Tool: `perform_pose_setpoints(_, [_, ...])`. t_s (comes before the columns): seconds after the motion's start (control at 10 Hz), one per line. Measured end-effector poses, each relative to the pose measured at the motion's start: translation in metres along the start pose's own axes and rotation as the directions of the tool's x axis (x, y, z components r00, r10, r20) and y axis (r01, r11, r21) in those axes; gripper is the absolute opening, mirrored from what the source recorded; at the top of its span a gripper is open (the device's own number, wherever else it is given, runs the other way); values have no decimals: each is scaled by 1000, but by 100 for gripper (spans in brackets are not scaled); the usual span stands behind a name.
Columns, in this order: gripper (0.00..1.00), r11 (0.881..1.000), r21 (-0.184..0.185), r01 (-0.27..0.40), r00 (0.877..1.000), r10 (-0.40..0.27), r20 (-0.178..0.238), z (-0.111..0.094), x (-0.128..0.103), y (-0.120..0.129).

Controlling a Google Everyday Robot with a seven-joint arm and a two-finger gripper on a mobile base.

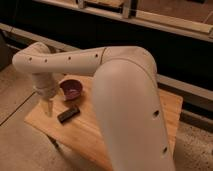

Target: Place the eraser on the white sponge

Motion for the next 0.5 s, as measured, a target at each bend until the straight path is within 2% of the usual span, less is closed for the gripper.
perform_pose_setpoints(0.1, [65, 996, 30, 82, 996, -82, -20, -4, 0, -9])
perform_pose_setpoints(0.3, [65, 979, 31, 200, 979, -199, -44, -8, 3, -16])
perform_pose_setpoints(0.4, [65, 954, 2, 299, 952, -299, -74, -8, 7, -13])
perform_pose_setpoints(0.5, [65, 934, -18, 356, 930, -356, -88, -8, 9, -10])
